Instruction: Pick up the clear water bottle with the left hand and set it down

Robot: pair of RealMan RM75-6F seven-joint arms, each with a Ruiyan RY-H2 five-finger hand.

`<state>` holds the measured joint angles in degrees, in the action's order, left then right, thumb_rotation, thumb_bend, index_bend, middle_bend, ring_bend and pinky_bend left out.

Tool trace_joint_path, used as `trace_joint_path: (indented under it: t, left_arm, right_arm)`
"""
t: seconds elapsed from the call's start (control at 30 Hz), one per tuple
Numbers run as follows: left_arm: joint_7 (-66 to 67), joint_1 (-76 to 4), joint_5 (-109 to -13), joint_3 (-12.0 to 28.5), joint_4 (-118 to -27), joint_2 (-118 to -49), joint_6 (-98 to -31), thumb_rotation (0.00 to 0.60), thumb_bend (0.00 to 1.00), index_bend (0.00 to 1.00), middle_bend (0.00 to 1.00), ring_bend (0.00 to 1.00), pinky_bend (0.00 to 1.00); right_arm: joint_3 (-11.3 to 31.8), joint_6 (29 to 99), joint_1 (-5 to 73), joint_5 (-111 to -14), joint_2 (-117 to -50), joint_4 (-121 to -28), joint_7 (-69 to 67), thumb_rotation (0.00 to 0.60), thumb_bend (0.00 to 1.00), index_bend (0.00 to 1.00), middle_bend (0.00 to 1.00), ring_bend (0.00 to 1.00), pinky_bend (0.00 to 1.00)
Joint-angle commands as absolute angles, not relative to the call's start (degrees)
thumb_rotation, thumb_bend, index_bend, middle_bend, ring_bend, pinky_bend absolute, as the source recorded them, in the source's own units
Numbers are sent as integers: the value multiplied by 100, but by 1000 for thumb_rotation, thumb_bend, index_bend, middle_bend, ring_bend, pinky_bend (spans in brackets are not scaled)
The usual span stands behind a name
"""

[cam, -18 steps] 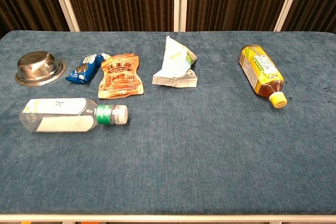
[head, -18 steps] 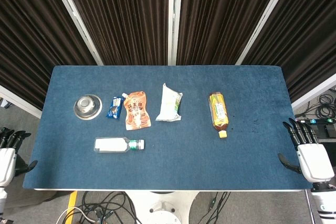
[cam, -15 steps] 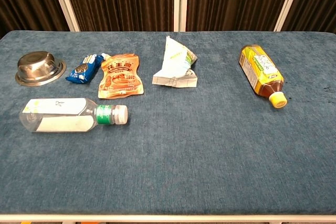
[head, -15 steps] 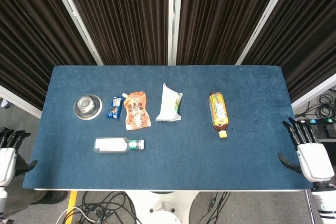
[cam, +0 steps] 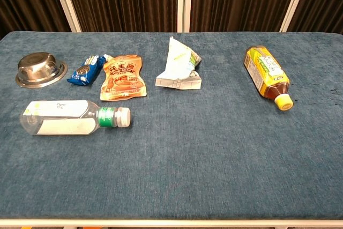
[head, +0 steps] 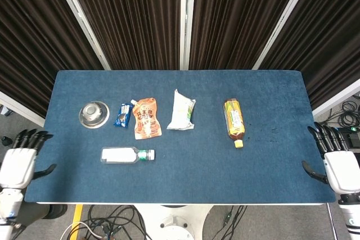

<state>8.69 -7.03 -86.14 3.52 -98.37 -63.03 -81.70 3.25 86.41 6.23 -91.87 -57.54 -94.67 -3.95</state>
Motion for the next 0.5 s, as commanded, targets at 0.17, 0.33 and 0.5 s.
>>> trace_joint_path:
  t: [0.17, 0.33, 0.5]
  left_arm:
    - [1025, -1752, -8459, 489, -10028, -6684, -6631, 600, 141, 230, 180, 93, 72]
    - [1275, -2251, -7758, 619, -10052, -7129, -5808, 600, 142, 206, 158, 93, 62]
    - [1657, -2622, -7222, 673, -9982, -7518, -5366, 600, 140, 186, 147, 93, 37]
  right_arm:
    - [327, 8551, 682, -9190, -5742, -9494, -363, 600, 211, 0, 0, 0, 0]
    - [329, 8489, 705, -9135, -5767, -9493, -350, 600, 212, 0, 0, 0, 0]
    - [313, 8449, 713, -9115, -5793, -9479, -354, 600, 212, 0, 0, 0, 0]
